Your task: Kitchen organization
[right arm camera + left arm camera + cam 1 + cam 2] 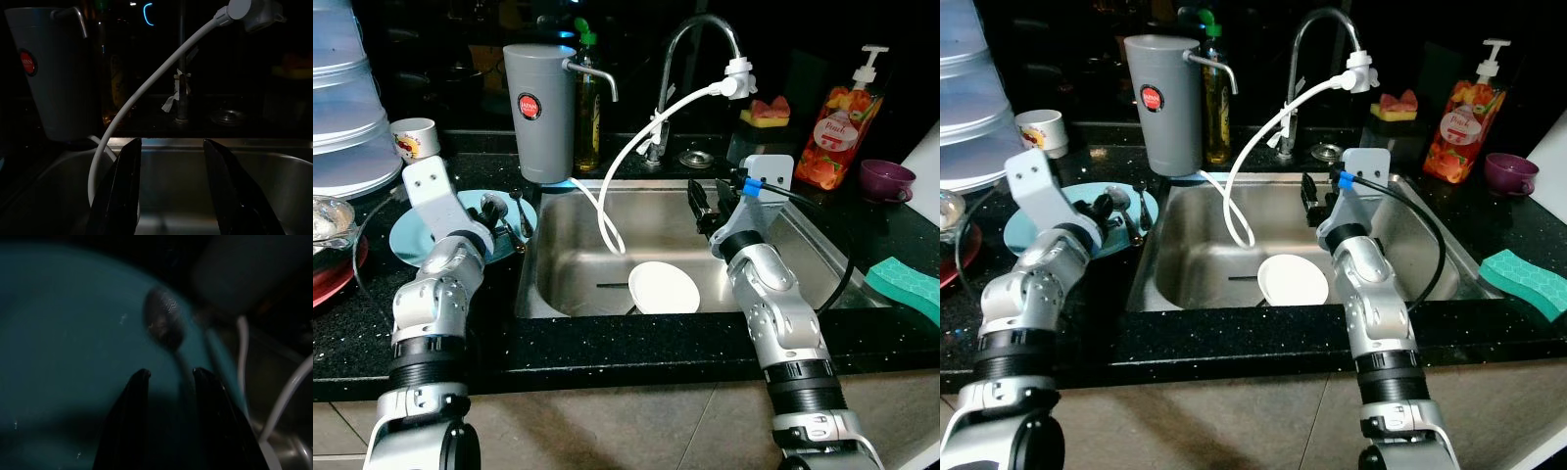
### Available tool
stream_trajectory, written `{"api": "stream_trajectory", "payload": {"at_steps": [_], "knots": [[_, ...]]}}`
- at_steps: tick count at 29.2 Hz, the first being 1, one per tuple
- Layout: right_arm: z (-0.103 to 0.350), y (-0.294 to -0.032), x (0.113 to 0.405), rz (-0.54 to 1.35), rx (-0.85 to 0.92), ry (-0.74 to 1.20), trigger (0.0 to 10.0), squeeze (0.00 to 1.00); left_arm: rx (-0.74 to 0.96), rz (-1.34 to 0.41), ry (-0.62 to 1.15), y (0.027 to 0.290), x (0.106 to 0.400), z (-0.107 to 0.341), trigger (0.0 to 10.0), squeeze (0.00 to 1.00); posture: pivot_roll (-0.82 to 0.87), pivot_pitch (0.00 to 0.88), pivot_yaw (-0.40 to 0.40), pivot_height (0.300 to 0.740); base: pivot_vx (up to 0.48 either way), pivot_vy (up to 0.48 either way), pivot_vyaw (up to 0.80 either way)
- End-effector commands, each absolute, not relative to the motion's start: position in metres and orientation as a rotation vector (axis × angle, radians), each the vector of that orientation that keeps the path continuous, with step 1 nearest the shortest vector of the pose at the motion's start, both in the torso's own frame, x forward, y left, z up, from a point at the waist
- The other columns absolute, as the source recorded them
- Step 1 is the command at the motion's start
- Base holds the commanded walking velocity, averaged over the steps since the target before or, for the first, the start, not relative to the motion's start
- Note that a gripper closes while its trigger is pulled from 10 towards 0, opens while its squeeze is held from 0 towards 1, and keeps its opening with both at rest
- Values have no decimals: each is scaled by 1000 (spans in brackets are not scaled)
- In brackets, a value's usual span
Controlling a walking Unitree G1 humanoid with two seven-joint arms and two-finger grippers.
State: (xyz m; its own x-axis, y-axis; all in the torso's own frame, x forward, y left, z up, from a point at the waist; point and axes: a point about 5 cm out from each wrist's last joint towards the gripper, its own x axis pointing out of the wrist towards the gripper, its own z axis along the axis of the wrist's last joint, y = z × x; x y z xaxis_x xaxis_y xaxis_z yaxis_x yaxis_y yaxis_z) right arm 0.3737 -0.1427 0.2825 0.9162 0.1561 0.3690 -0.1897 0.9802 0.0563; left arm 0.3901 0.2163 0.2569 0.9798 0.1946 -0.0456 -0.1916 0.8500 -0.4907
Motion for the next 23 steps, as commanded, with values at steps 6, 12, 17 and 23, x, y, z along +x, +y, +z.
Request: {"api": "stream_trajectory", "payload": {"at_steps": [6, 12, 17, 23], "knots": [[285, -144, 371, 173, 104, -369, 10000, 0, -700, 193, 93, 217, 404, 249, 10000, 0, 6, 116, -52, 740, 0, 0, 0], [288, -144, 369, 173, 104, -377, 10000, 0, -803, 164, 117, 215, 409, 250, 10000, 0, 0, 116, -55, 740, 0, 0, 0], [291, -143, 368, 180, 101, -380, 10000, 0, -888, 168, 130, 215, 414, 252, 10000, 0, -1, 114, -59, 740, 0, 0, 0], [294, -141, 368, 191, 101, -386, 10000, 0, -965, 159, 128, 213, 418, 260, 6039, 0, -1, 106, -63, 740, 0, 0, 0]]}}
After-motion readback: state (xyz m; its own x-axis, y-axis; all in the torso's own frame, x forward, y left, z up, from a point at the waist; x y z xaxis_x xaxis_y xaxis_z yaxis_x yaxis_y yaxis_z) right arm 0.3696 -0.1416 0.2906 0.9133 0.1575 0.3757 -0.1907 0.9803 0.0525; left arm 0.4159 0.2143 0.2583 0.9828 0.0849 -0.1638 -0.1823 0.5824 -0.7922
